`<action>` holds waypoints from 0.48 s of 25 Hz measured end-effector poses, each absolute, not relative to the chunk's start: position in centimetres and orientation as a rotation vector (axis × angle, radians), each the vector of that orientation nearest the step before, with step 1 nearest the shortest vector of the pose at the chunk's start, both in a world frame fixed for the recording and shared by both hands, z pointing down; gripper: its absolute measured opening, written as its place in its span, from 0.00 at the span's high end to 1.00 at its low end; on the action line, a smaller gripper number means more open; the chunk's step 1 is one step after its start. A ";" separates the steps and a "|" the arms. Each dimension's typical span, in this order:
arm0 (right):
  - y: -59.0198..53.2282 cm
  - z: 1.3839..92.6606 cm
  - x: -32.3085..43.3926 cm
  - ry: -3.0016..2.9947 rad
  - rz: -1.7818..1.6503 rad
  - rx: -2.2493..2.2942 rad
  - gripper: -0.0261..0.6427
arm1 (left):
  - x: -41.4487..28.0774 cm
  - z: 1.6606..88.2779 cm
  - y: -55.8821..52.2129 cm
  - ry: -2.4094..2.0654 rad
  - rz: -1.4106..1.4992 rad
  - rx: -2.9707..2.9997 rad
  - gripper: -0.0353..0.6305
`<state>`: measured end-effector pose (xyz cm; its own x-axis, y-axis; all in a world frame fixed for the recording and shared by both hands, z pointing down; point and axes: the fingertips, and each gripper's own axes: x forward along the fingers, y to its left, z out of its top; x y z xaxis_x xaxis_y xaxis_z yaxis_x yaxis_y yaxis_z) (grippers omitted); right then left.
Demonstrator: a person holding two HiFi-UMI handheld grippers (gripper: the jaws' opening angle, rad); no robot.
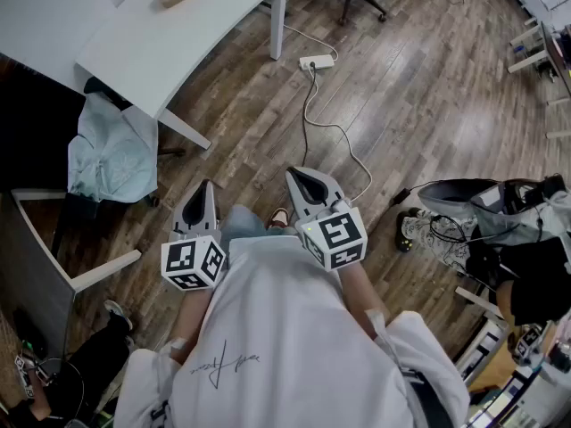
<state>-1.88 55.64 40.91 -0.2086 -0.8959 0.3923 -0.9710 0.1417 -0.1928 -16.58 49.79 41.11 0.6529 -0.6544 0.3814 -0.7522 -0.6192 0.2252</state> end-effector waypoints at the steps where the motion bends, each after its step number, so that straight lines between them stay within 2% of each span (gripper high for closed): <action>1: 55.7 40.9 -1.5 -2.228 0.609 1.844 0.95 | -16.2 40.9 49.7 -1.116 0.377 2.511 0.94; 12: 55.5 41.8 -0.2 -2.211 0.655 1.878 0.95 | -16.3 40.7 49.6 -1.137 0.397 2.467 0.94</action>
<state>-0.19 55.49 41.82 -0.1941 -0.8954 0.4008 -0.9691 0.1117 -0.2198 -16.27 49.63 40.65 0.6302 -0.6594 0.4100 -0.7712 -0.5927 0.2321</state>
